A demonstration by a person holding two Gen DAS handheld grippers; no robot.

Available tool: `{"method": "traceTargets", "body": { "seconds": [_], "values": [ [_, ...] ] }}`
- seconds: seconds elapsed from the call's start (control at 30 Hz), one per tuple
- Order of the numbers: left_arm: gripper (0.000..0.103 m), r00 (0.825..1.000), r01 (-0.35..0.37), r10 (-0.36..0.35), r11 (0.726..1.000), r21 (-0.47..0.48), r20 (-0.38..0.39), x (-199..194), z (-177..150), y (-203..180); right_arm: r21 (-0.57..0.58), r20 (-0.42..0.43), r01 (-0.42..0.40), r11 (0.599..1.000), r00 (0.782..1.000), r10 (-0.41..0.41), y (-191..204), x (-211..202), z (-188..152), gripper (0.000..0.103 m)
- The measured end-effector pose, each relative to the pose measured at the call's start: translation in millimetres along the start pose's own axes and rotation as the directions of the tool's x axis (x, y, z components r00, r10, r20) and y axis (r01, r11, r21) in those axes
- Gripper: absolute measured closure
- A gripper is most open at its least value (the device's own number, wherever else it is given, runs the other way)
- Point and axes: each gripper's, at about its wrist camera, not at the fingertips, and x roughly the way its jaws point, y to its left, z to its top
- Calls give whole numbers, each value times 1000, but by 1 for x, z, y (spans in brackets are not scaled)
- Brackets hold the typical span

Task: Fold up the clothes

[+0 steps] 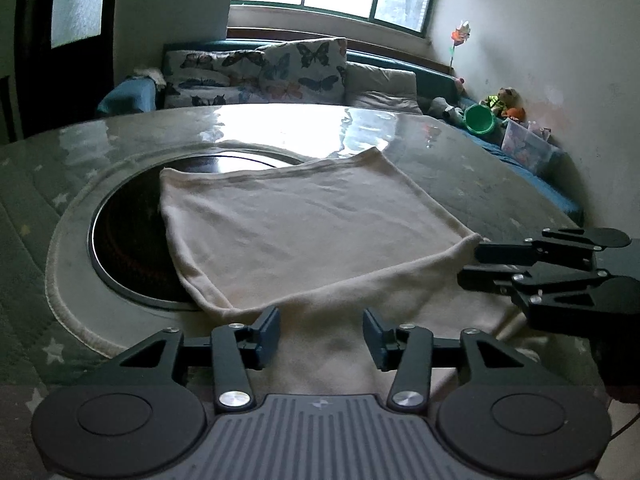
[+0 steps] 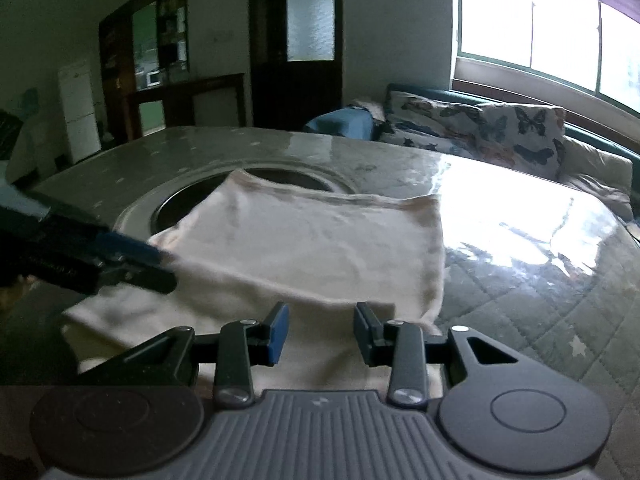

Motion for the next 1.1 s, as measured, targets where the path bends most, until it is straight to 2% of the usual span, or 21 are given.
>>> {"method": "traceTargets", "body": {
  "seconds": [0.2,0.3,0.43,0.63,0.8,0.97,1.1],
  "values": [
    [49,1000,-14,14,999,32,15,-12,-7,-7,-2,-28,1,1000,1000,-1,0,-4,-15,66],
    [44,999,-22,20,998,64,29,-21,-12,-13,0,-17,-6,1000,1000,6,2,-13,-16,66],
    [44,999,-10,6,993,117,34,-32,-22,-22,-8,-6,-23,1000,1000,23,6,-24,-17,65],
    [44,1000,0,1,984,176,-8,-30,-40,-30,-32,-35,-30,999,999,29,11,-24,-26,63],
    [44,1000,8,-6,973,230,-11,-38,-42,-31,-62,-34,-44,997,999,42,13,-36,-22,60],
    [44,999,33,-31,938,345,-13,-56,-50,-30,-141,-52,-57,988,997,50,17,-58,-24,60],
    [44,998,70,-61,887,457,-34,-63,-65,-36,-192,-91,-60,980,995,43,20,-66,-30,60]
  ]
}}
